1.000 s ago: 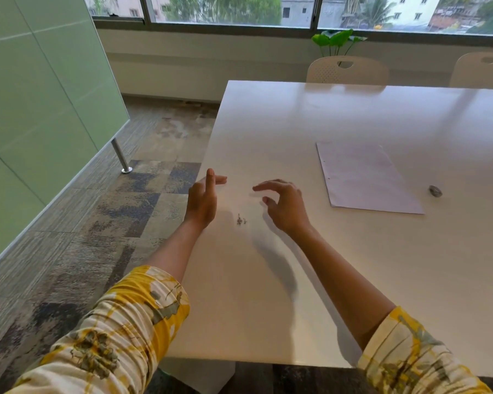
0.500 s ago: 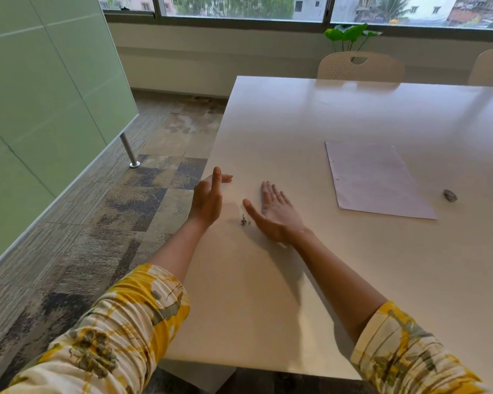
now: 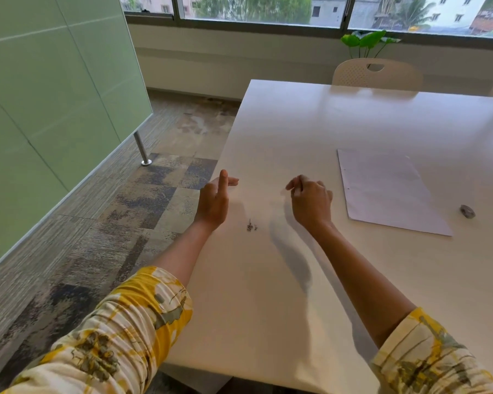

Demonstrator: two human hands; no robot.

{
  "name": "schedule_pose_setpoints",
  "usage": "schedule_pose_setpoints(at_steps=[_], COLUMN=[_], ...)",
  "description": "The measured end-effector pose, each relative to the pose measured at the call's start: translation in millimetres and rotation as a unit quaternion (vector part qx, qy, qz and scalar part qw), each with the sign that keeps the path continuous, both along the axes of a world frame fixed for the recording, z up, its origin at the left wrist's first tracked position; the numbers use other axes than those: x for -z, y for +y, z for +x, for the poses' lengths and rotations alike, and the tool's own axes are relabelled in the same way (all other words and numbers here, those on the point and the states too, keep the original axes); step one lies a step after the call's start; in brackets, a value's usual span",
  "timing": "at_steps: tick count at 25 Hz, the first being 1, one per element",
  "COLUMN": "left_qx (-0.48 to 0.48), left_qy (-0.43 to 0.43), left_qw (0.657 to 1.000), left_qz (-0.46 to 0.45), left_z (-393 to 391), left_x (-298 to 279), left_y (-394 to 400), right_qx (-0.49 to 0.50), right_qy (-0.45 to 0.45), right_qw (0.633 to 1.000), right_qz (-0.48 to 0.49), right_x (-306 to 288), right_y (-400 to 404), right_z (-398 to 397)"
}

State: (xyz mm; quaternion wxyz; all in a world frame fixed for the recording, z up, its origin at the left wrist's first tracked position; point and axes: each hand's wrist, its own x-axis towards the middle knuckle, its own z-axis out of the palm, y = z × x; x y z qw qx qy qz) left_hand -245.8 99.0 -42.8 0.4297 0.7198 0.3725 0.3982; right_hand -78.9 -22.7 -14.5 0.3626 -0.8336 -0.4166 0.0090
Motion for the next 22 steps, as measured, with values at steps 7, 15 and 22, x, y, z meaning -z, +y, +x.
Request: schedule_pose_setpoints(at_steps=[7, 15, 22], left_qx=[0.009, 0.023, 0.027], left_qy=[0.037, 0.077, 0.071], left_qw=[0.999, 0.996, 0.997], left_qz=[0.005, 0.032, 0.029], left_z=[2.3, 5.7, 2.7], left_x=[4.6, 7.0, 3.6], left_y=[4.0, 5.1, 3.4], right_qx=[-0.026, -0.209, -0.382], right_qy=[-0.055, -0.095, -0.118], right_qw=[0.966, 0.938, 0.886], right_qz=[-0.252, -0.259, -0.235], right_x=[30.8, 19.9, 24.2], right_y=[16.4, 78.9, 69.8], right_z=[42.0, 42.4, 9.1])
